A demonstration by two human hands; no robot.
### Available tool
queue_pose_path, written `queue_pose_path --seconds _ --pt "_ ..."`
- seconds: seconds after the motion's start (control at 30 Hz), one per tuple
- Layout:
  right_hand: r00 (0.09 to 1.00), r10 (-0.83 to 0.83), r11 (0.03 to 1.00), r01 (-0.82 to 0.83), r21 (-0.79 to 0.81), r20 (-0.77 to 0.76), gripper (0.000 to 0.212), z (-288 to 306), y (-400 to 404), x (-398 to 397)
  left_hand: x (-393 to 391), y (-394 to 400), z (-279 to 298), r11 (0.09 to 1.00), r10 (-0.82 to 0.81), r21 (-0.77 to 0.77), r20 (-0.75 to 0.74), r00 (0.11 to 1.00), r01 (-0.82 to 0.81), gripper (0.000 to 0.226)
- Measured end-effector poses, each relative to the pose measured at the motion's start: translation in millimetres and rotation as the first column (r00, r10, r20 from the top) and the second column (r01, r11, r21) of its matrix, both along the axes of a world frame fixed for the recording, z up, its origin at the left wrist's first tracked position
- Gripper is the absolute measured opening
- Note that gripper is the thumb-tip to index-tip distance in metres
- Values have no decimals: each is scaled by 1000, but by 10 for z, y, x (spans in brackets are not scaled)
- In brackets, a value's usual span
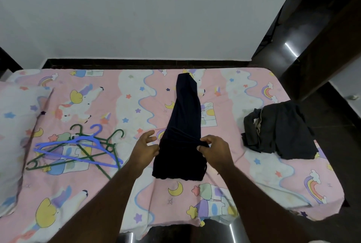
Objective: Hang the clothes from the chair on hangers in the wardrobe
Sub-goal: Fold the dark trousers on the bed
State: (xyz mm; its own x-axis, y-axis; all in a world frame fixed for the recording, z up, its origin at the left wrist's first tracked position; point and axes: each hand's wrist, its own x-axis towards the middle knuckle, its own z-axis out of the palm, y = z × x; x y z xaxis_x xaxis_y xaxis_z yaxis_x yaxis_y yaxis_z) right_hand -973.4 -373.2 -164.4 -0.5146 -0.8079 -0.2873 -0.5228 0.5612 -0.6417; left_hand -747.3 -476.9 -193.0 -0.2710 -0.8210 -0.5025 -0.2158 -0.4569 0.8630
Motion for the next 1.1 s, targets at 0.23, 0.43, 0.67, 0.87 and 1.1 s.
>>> queue_pose_path --seconds 0.23,0.43,0.67,0.87,1.1 --pt "999 -20 998 23 50 -44 46 -302 -618 -764 -717 -527 -147 988 -67 -125 187 980 91 49" --pt "999 -32 999 31 19 21 45 -693 -1179 -1187 -1461 -1012 -404 976 -96 -151 342 935 155 50" --pt "991 -36 999 34 18 126 42 -1139 -1832 -1570 -2078 -1465 -847 974 -116 -123 442 890 189 47" --pt "969 -94 996 89 31 227 43 -1517 -2372 -1789 -2293 -1986 -1274 982 -99 -92 485 869 164 45" --pt "970 -147 989 147 13 193 38 -2021 -3091 -2108 -2587 -2712 -1791 994 -86 -30 429 899 109 48"
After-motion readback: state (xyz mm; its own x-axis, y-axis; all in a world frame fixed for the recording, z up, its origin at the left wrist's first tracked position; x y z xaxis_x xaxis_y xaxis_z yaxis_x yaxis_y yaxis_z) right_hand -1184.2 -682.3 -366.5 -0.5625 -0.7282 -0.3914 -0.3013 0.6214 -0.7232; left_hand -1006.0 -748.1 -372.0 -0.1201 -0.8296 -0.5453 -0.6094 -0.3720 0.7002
